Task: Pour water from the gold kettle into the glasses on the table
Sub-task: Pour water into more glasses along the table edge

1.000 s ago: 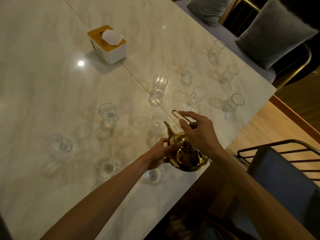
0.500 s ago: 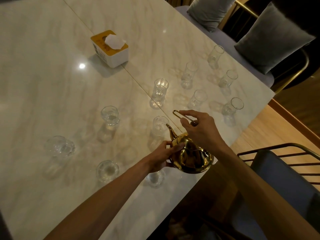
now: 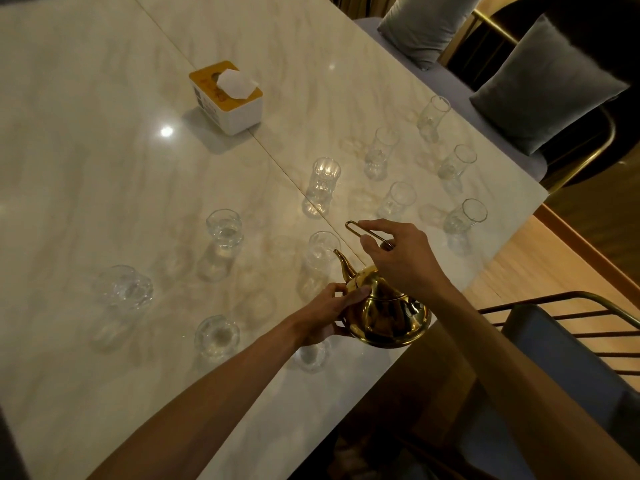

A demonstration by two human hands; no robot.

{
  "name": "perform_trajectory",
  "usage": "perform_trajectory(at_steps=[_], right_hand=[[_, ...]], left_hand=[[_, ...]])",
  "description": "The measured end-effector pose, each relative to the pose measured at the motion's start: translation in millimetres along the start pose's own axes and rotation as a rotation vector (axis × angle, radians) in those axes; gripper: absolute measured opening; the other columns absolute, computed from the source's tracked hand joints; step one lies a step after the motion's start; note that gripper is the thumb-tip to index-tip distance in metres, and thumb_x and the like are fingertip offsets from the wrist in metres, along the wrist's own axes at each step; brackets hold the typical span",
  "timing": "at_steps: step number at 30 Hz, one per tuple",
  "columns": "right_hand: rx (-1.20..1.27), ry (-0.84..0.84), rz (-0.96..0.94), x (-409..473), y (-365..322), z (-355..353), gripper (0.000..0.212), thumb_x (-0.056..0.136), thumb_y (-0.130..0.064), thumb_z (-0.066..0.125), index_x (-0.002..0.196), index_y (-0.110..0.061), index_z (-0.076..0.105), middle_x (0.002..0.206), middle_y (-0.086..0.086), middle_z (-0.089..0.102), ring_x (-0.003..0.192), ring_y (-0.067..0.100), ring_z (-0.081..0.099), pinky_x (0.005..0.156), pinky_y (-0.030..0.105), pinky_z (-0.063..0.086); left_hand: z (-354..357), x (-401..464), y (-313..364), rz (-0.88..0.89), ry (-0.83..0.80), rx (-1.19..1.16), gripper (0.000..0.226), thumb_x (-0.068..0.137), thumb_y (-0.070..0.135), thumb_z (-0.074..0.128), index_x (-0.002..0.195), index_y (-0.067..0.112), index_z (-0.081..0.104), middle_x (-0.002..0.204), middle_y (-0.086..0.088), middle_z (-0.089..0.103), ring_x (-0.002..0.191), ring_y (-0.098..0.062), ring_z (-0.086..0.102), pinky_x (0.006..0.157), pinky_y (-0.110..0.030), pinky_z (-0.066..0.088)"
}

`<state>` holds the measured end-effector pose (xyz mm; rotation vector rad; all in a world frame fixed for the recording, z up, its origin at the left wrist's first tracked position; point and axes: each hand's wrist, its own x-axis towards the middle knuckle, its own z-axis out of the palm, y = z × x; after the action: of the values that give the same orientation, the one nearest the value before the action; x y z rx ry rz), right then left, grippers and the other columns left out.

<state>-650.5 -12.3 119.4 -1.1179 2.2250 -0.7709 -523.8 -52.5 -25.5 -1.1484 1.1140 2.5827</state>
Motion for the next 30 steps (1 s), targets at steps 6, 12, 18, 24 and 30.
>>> perform_trajectory(at_steps=[6, 12, 18, 24, 30], right_hand=[[0.002, 0.003, 0.007, -3.5, -3.6, 0.6, 0.033, 0.098, -0.026, 0.061, 0.131, -0.024, 0.066, 0.143, -0.002, 0.058, 0.119, 0.019, 0.062, 0.086, 0.021, 0.043], [-0.012, 0.008, 0.013, -4.4, -3.5, 1.6, 0.033, 0.099, -0.027, 0.061, 0.131, -0.025, 0.066, 0.141, -0.003, 0.059, 0.113, 0.014, 0.061, 0.071, 0.007, 0.037], [0.003, 0.015, 0.010, -6.8, -4.8, 3.5, 0.033, 0.099, -0.026, 0.061, 0.132, -0.024, 0.065, 0.144, -0.002, 0.057, 0.117, 0.016, 0.061, 0.084, 0.016, 0.040], [0.004, 0.034, 0.008, -8.8, -0.6, 8.6, 0.033, 0.099, -0.028, 0.060, 0.132, -0.026, 0.065, 0.143, -0.003, 0.058, 0.117, 0.015, 0.062, 0.079, 0.009, 0.038], [0.027, 0.048, 0.016, -12.6, 7.2, 15.0, 0.034, 0.099, -0.029, 0.060, 0.133, -0.028, 0.064, 0.142, -0.004, 0.059, 0.112, 0.017, 0.065, 0.086, 0.019, 0.044]], left_hand=[[-0.2, -1.2, -1.4, 0.007, -0.011, 0.005, 0.089, 0.069, 0.051, 0.078, 0.141, 0.020, 0.036, 0.126, -0.010, 0.061, 0.112, -0.029, 0.063, 0.099, -0.050, 0.054], [-1.2, -3.1, -1.8, 0.005, -0.016, 0.004, 0.085, 0.073, 0.049, 0.077, 0.141, 0.019, 0.036, 0.129, -0.011, 0.060, 0.117, -0.032, 0.062, 0.103, -0.053, 0.051], [-4.1, -2.6, -3.0, -0.004, -0.021, 0.009, 0.078, 0.080, 0.046, 0.075, 0.142, 0.018, 0.036, 0.129, -0.011, 0.061, 0.114, -0.030, 0.063, 0.101, -0.051, 0.053], [-7.8, -0.6, -5.3, -0.010, -0.013, 0.023, 0.077, 0.082, 0.046, 0.075, 0.142, 0.019, 0.036, 0.129, -0.010, 0.061, 0.116, -0.031, 0.063, 0.103, -0.053, 0.051], [-11.3, -1.7, -8.4, -0.003, -0.034, 0.049, 0.073, 0.085, 0.044, 0.074, 0.142, 0.019, 0.036, 0.126, -0.012, 0.064, 0.113, -0.030, 0.065, 0.096, -0.049, 0.056]])
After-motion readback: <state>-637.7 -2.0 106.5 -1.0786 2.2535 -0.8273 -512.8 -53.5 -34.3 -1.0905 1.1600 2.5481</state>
